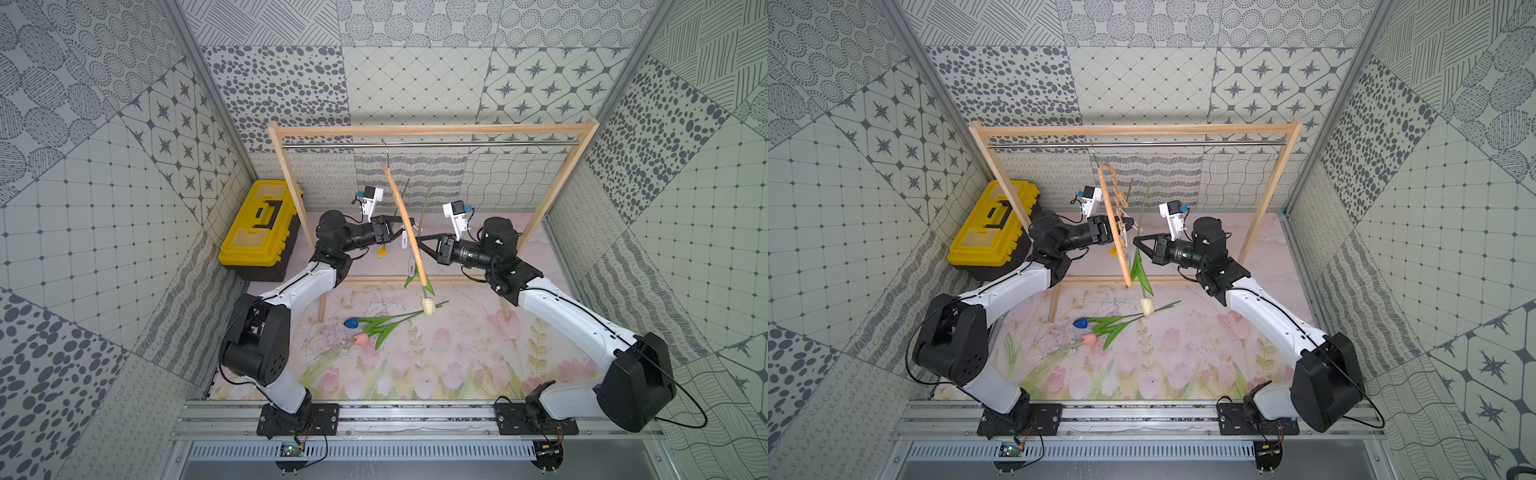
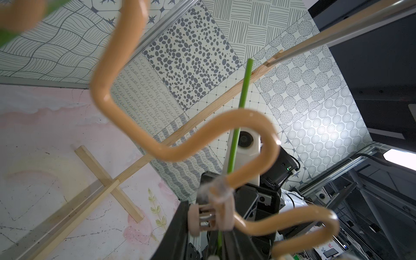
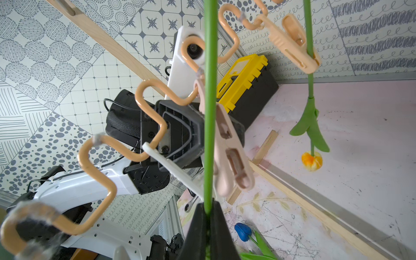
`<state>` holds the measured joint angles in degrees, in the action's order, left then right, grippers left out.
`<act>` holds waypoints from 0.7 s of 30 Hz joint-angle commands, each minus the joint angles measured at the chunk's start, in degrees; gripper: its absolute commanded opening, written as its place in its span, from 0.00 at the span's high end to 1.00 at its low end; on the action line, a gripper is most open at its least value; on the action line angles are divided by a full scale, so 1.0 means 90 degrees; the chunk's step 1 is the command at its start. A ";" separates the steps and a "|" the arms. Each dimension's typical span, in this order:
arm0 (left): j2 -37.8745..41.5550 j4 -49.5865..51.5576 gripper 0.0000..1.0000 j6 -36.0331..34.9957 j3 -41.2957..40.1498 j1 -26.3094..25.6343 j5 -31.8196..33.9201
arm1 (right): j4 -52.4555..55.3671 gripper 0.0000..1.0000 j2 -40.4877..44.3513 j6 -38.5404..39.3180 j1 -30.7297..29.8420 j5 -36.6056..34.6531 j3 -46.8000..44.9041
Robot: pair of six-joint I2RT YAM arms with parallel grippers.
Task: Dry the flowers on a clothes hanger
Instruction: Clamp the flower onto the hanger.
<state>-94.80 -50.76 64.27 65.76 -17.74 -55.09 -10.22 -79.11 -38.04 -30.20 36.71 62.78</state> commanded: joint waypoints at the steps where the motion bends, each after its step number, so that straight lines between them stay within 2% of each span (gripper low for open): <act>1: 0.0065 0.0034 0.90 -0.0115 0.0031 -0.0024 -0.0121 | -0.0310 1.00 0.0184 -0.0048 0.0066 -0.0172 -0.0261; 12: 0.0065 0.0110 0.91 -0.0214 0.0045 -0.0031 -0.0145 | -0.0580 1.00 0.0089 -0.0340 0.0123 0.0079 -0.0390; 21: 0.0135 0.0190 0.91 -0.0298 0.0008 -0.0015 -0.0155 | -0.0748 1.00 0.0079 -0.0578 0.0218 -0.0121 -0.0513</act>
<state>-94.63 -50.19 62.65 65.76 -17.74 -54.89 -13.98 -78.35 -41.85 -28.99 36.84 59.29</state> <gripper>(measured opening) 0.254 0.093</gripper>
